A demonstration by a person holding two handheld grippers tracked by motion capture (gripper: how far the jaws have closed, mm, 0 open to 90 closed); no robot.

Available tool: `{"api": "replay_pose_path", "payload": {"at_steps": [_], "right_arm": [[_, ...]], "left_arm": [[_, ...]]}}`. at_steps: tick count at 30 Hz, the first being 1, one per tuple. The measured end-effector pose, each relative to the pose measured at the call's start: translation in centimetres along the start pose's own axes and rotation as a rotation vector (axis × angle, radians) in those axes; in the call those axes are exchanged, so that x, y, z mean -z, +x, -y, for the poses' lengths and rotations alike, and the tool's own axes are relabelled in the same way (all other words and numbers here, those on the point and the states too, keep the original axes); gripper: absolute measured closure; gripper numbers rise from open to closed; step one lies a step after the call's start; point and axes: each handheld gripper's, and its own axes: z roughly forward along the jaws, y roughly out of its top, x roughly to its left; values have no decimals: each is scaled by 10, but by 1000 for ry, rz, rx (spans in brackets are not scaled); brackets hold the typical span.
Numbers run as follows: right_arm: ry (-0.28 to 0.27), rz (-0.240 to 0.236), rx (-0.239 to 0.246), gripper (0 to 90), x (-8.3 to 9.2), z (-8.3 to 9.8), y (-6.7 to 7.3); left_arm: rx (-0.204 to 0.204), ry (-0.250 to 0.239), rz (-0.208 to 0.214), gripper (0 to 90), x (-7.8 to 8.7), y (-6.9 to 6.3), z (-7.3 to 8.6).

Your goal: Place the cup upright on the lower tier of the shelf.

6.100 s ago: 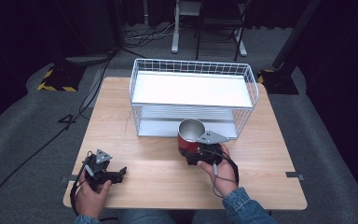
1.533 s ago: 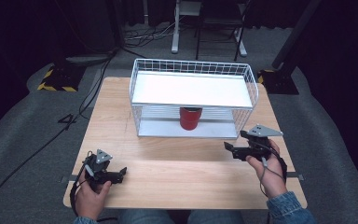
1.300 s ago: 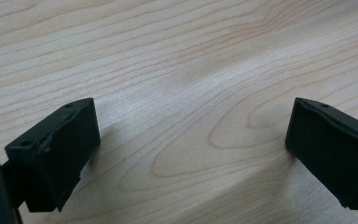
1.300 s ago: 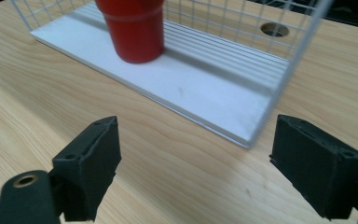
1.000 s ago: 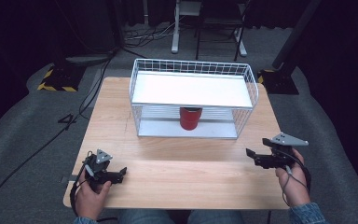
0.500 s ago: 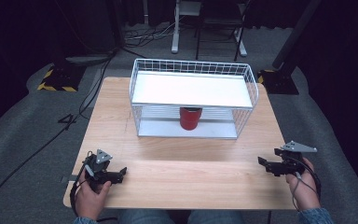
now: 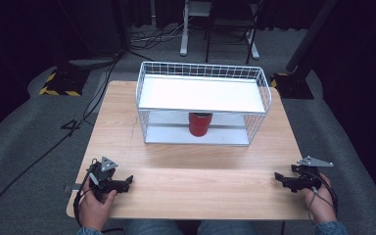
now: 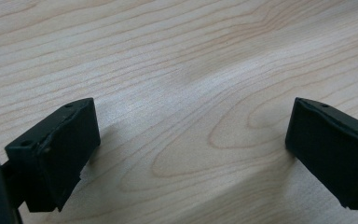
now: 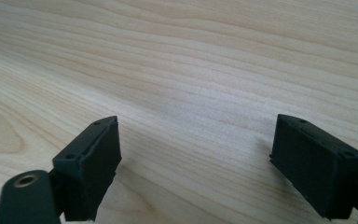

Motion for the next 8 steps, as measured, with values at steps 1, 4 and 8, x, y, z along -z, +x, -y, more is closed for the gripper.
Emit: {"api": "replay_pose_path", "payload": {"at_steps": [1,4,8], "right_arm": [[-7,9,7,157,-1,1,0],[-19,32,28,141,-2,3,2],[-33,47,17,119,-3,4,4]], "left_arm": [[0,0,0,33,0,0,0],[0,0,-1,33,0,0,0],[0,0,0,33,0,0,0]]}}
